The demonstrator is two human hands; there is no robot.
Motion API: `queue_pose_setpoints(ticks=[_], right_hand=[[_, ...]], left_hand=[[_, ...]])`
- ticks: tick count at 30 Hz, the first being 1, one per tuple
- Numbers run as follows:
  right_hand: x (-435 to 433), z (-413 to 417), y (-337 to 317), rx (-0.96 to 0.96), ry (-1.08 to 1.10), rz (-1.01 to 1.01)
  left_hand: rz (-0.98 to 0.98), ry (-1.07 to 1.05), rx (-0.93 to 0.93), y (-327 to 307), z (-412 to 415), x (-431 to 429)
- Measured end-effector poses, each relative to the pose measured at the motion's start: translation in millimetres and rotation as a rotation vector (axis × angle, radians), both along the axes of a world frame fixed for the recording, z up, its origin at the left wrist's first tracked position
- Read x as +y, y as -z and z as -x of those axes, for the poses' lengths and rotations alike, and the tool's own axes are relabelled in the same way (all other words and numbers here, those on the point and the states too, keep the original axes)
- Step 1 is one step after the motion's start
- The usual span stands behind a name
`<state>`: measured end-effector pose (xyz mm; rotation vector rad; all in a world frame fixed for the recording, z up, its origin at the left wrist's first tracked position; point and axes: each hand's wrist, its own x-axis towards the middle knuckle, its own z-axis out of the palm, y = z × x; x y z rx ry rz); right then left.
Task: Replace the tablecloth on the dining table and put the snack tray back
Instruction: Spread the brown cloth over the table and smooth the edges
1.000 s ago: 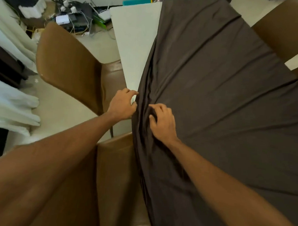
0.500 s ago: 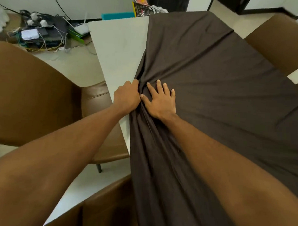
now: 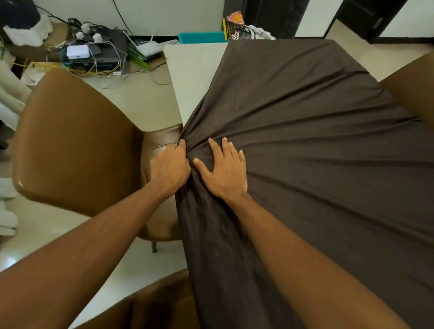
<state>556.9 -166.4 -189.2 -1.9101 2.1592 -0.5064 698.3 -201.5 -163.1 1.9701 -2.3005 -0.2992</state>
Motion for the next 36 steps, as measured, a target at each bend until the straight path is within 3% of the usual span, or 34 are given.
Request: queue_pose_setpoints(ticks=[3, 7, 9, 12, 18, 25, 36], right_hand=[[10.8, 0.6, -6.7, -0.175, -0.009, -0.022], [27.4, 14.4, -29.1, -0.560, 0.052, 0.019], [56.6, 28.0, -33.6, -0.416, 0.157, 0.091], [117.4, 33.4, -20.6, -0.075, 0.184, -0.012], [201.1, -23.9, 2.1, 0.172, 0.033, -0.073], [214.1, -31.4, -2.8, 0.222, 0.018, -0.174], [221.8, -62.0, -18.9, 0.074, 0.167, -0.361]], left_hand=[[-0.037, 0.004, -0.044, -1.6, -4.5, 5.5], [-0.222, -0.107, 0.083, -2.8, -12.4, 16.8], [-0.222, -0.137, 0.113, -8.8, -11.2, 32.8], [-0.112, -0.039, 0.128, -19.0, -10.9, 67.0], [-0.288, 0.388, 0.045, -41.5, -14.4, 154.3], [-0.459, 0.583, -0.204, -61.0, -43.0, 212.0], [-0.366, 0.698, -0.157, -87.1, -124.1, 192.5]])
